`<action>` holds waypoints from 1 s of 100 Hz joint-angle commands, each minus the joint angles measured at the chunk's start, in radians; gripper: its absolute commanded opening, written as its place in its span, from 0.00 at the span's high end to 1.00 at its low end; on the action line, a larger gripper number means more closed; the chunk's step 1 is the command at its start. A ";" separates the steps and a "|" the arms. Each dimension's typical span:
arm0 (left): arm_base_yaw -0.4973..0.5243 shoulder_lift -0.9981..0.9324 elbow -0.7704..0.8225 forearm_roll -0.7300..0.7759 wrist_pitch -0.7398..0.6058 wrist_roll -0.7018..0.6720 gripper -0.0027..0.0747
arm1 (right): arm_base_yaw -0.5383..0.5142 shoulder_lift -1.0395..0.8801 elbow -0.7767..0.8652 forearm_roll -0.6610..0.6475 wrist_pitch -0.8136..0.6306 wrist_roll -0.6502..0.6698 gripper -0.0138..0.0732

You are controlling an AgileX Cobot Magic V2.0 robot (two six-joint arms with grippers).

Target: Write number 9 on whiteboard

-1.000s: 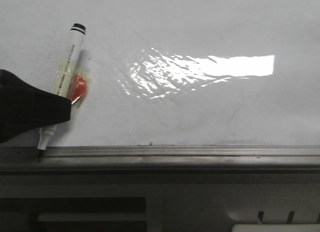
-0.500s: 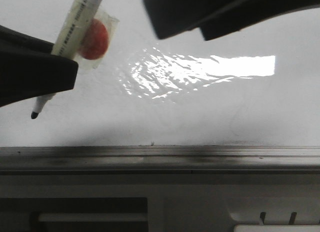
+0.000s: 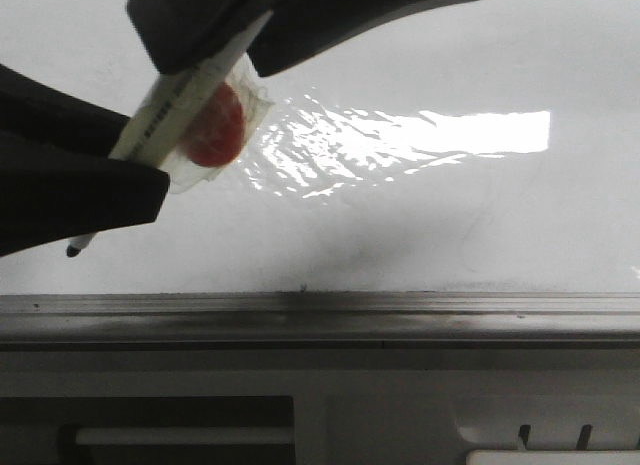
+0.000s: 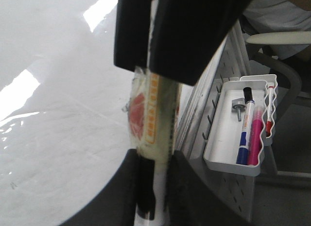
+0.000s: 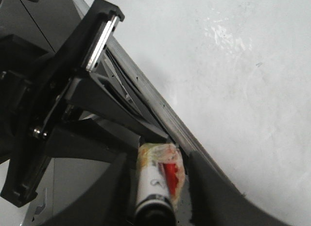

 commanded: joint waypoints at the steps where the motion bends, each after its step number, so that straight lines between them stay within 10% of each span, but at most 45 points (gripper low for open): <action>1: -0.002 -0.002 -0.025 -0.028 -0.071 -0.001 0.99 | 0.001 -0.013 -0.035 0.000 -0.057 -0.014 0.74; 13: -0.002 -0.002 -0.025 -0.028 -0.071 -0.001 0.94 | 0.001 -0.013 -0.035 0.000 -0.052 -0.014 0.87; 40: -0.002 -0.002 -0.025 -0.030 -0.073 -0.001 0.51 | 0.001 -0.013 -0.035 0.000 -0.052 -0.014 0.91; 100: 0.004 -0.292 -0.025 -0.281 -0.002 -0.001 0.51 | -0.049 -0.013 -0.035 0.001 -0.048 -0.002 0.91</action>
